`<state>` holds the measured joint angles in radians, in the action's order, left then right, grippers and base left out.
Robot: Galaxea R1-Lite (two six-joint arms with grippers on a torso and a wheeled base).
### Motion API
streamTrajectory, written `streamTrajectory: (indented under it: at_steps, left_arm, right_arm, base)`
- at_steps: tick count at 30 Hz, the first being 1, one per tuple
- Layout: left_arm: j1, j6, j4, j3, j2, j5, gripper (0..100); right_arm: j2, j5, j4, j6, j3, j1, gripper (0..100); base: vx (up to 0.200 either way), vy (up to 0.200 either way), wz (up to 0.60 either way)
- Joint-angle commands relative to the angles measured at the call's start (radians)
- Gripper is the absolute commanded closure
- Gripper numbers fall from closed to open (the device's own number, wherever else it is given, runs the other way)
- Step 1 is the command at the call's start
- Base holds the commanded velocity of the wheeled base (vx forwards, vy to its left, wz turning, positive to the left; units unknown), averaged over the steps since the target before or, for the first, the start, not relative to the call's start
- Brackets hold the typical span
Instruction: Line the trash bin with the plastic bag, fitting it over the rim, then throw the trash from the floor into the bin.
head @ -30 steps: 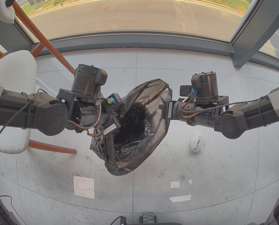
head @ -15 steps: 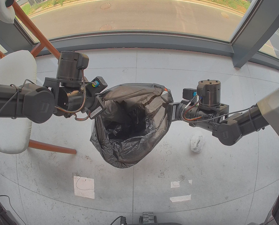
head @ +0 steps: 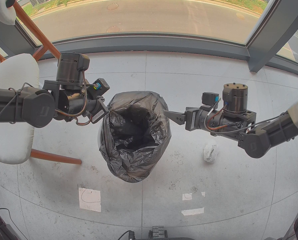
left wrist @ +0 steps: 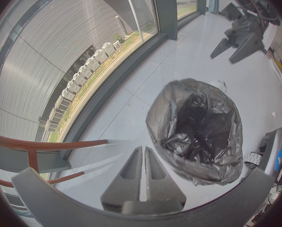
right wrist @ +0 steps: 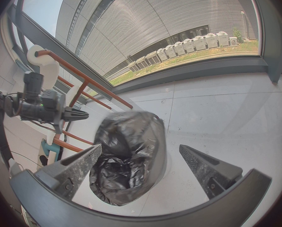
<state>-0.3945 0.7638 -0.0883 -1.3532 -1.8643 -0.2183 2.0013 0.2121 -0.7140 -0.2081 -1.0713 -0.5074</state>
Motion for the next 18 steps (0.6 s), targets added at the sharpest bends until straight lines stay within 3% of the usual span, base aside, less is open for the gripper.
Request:
streamTrajectory:
  at_steps: [1, 7, 9, 12, 13, 14, 18]
  left_arm:
    - [0.054, 0.029, 0.004, 0.008, 0.002, 0.007, 100]
    - [0.057, 0.045, 0.010, 0.019, 0.000, 0.013, 100]
    - [0.017, 0.008, 0.036, 0.078, 0.005, 0.017, 100]
    - [-0.095, -0.179, 0.051, 0.154, 0.004, 0.019, 100]
    - [-0.099, -0.189, 0.051, 0.157, 0.005, 0.019, 100]
    - [-0.136, -0.299, 0.065, 0.181, 0.005, 0.019, 100]
    - [-0.165, -0.517, 0.159, 0.186, 0.008, 0.016, 100]
  right_arm:
    - [-0.148, 0.009, -0.002, -0.002, 0.085, 0.017, 0]
    - [-0.211, 0.009, -0.002, -0.004, 0.159, 0.018, 0]
    - [-0.228, 0.009, -0.002, -0.005, 0.197, 0.021, 0]
    - [-0.233, 0.009, -0.002, -0.002, 0.226, 0.021, 0]
    - [-0.233, 0.009, -0.002, -0.002, 0.228, 0.021, 0]
    - [-0.233, 0.006, -0.002, -0.002, 0.234, 0.021, 0]
    - [-0.234, 0.003, -0.004, 0.001, 0.248, 0.021, 0]
  base:
    - [0.000, 0.000, 0.00]
    - [0.000, 0.000, 0.00]
    - [0.000, 0.000, 0.00]
    - [0.000, 0.000, 0.00]
    - [0.000, 0.000, 0.00]
    - [0.000, 0.000, 0.00]
    - [0.000, 0.000, 0.00]
